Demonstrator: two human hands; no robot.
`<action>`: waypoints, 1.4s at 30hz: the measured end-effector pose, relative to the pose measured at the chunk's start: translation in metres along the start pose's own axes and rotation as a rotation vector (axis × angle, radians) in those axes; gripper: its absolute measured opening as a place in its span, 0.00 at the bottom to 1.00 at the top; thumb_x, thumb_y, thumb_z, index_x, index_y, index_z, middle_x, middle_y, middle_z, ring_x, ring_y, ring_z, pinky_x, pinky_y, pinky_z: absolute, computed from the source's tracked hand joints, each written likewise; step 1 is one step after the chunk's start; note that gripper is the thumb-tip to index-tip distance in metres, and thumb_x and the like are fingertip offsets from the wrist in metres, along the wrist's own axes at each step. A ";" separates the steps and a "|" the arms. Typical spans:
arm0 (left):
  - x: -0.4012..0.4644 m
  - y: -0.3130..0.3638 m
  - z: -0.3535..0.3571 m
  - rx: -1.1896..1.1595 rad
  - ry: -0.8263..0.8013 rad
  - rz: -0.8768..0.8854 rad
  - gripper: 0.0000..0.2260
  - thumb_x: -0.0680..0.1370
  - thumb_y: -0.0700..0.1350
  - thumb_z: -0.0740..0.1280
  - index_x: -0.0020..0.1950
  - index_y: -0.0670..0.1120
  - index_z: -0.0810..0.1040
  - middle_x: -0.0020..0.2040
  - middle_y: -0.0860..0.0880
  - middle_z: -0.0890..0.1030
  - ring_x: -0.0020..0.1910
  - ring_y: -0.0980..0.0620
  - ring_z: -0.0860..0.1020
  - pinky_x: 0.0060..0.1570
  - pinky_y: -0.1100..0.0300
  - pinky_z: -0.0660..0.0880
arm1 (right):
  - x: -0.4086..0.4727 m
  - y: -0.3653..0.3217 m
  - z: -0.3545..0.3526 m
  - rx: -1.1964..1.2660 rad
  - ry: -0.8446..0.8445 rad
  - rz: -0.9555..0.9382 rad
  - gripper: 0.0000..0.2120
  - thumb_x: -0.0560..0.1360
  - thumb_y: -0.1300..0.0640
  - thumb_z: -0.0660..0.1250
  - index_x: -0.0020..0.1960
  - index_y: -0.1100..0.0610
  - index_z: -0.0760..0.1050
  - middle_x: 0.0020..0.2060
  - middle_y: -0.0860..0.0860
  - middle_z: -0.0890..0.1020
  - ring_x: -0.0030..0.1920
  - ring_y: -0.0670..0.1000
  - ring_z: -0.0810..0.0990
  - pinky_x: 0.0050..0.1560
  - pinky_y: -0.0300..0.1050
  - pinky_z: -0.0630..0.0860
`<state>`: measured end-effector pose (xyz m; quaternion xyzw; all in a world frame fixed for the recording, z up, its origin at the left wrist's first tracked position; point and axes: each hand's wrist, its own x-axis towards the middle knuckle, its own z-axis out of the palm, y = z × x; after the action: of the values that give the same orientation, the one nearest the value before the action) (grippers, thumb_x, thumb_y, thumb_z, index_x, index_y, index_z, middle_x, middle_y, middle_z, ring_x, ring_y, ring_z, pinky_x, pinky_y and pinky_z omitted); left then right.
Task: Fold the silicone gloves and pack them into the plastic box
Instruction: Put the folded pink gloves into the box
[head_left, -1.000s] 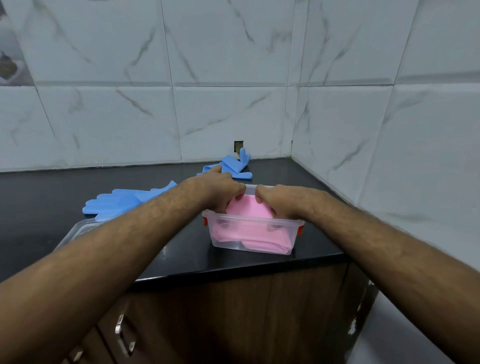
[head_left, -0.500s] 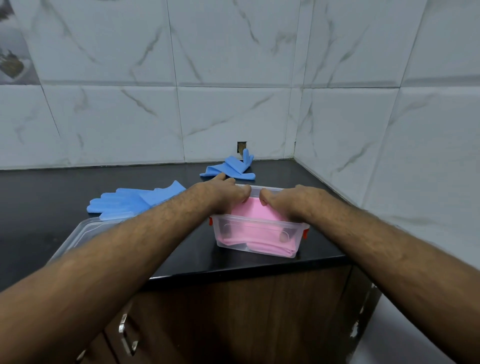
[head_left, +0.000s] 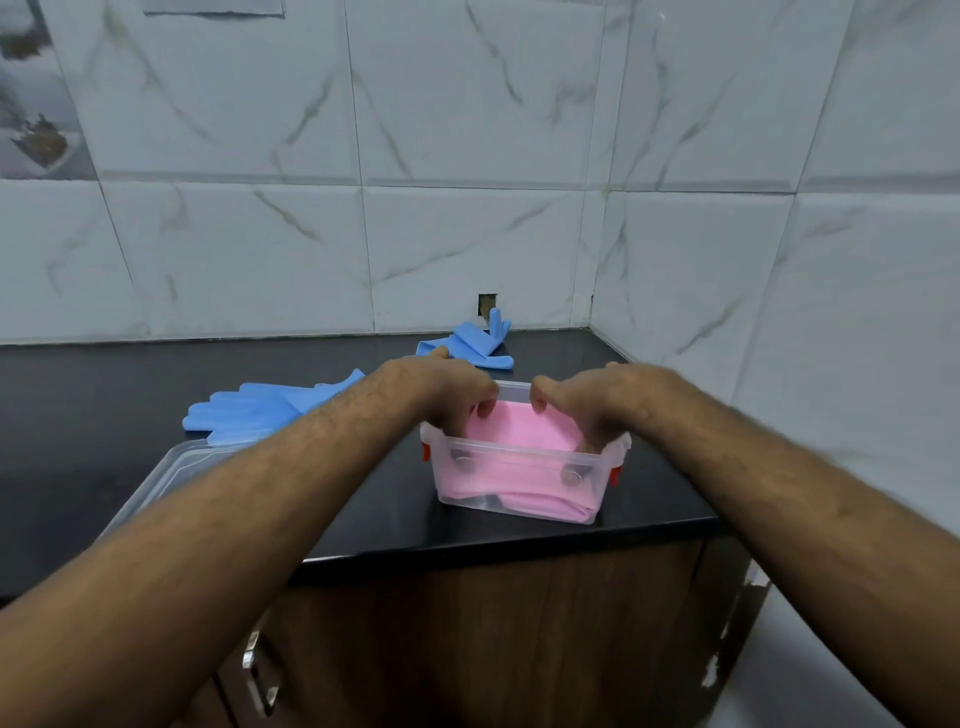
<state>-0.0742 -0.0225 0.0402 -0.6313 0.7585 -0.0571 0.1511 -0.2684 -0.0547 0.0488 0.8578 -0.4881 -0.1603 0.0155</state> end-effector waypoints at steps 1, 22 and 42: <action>-0.002 -0.001 -0.004 -0.032 0.025 0.007 0.16 0.76 0.54 0.74 0.61 0.54 0.75 0.50 0.54 0.79 0.51 0.52 0.75 0.60 0.53 0.71 | -0.005 0.001 -0.006 -0.026 0.003 -0.049 0.36 0.70 0.43 0.77 0.70 0.43 0.60 0.48 0.47 0.73 0.47 0.50 0.76 0.45 0.49 0.74; -0.054 0.061 0.019 -0.457 0.145 0.032 0.25 0.75 0.62 0.72 0.66 0.47 0.79 0.58 0.50 0.82 0.51 0.53 0.75 0.51 0.58 0.71 | -0.064 0.007 0.050 0.262 0.456 -0.163 0.23 0.80 0.33 0.55 0.60 0.45 0.78 0.50 0.43 0.82 0.52 0.47 0.78 0.62 0.53 0.66; -0.033 0.051 0.030 -0.322 0.155 -0.107 0.20 0.69 0.58 0.80 0.40 0.54 0.69 0.39 0.57 0.74 0.40 0.56 0.73 0.34 0.59 0.68 | -0.034 0.008 0.062 -0.035 0.391 -0.158 0.26 0.71 0.30 0.68 0.32 0.44 0.57 0.31 0.41 0.68 0.44 0.48 0.67 0.62 0.53 0.62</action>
<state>-0.1075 0.0228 0.0024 -0.6807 0.7324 0.0086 -0.0140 -0.3091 -0.0221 0.0002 0.9077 -0.4043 -0.0001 0.1123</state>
